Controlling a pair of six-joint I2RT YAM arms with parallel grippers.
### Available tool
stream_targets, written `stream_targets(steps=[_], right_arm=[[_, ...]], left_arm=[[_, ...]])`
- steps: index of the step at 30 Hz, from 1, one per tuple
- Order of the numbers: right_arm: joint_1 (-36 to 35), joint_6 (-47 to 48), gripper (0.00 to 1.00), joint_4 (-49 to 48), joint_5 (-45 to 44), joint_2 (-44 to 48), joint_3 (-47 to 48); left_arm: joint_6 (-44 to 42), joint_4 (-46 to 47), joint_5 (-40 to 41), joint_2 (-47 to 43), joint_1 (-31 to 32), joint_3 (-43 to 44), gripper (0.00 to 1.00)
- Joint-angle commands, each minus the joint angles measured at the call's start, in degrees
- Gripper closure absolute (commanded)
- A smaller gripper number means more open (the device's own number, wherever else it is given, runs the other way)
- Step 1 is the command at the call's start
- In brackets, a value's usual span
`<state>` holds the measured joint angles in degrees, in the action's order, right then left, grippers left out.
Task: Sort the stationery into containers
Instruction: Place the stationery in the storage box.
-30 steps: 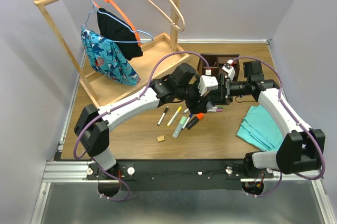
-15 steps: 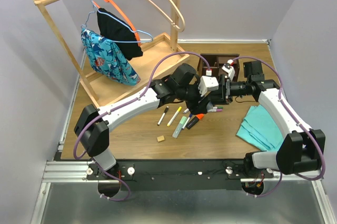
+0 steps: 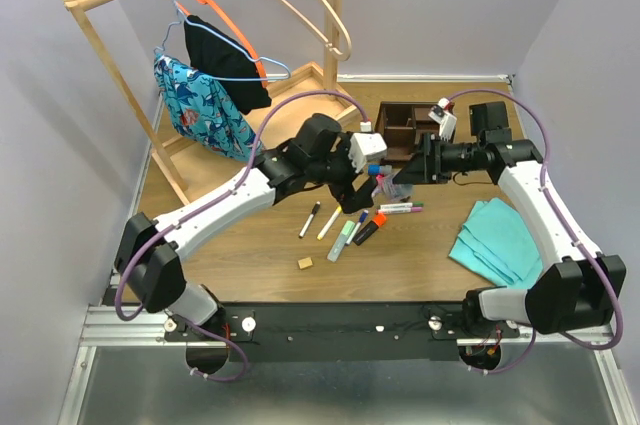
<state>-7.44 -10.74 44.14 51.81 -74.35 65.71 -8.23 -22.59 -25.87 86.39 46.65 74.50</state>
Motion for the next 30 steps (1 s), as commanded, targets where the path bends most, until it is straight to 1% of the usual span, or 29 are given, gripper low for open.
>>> stream_targets(steps=[1, 3, 5, 9, 13, 18, 25, 30], right_arm=[[0.58, 6.87, 0.67, 3.58, -10.40, -2.99, 5.12], [0.85, 8.54, 0.68, 3.85, -14.95, -4.92, 7.32], [1.20, 10.20, 0.69, 4.29, -17.61, -6.24, 9.60], [1.82, 14.43, 0.70, 5.52, -26.38, -10.89, 18.28], [2.26, 15.92, 0.71, 4.11, -32.81, -13.53, 23.30], [2.43, 17.51, 0.71, 2.53, -40.37, -16.79, 26.65], [2.52, 19.53, 0.72, 1.21, -46.18, -21.36, 30.26], [2.52, 20.15, 0.72, -0.63, -48.12, -24.52, 32.54]], left_arm=[[-0.73, 0.18, 1.70, -4.29, -2.18, -3.83, 0.01], [-0.65, 0.35, 1.61, -5.88, -3.32, -5.76, 0.01], [-0.56, 0.70, 1.43, -7.54, -4.20, -6.99, 0.01], [-0.56, 1.14, 1.26, -10.45, -5.78, -10.77, 0.01], [-1.00, 1.14, 1.52, -13.26, -7.10, -13.24, 0.01], [-1.44, 1.23, 1.87, -16.16, -8.15, -15.61, 0.01], [-0.56, 2.02, 1.52, -17.75, -9.30, -17.72, 0.01], [0.05, 2.46, 0.91, -17.57, -9.48, -18.51, 0.01]])
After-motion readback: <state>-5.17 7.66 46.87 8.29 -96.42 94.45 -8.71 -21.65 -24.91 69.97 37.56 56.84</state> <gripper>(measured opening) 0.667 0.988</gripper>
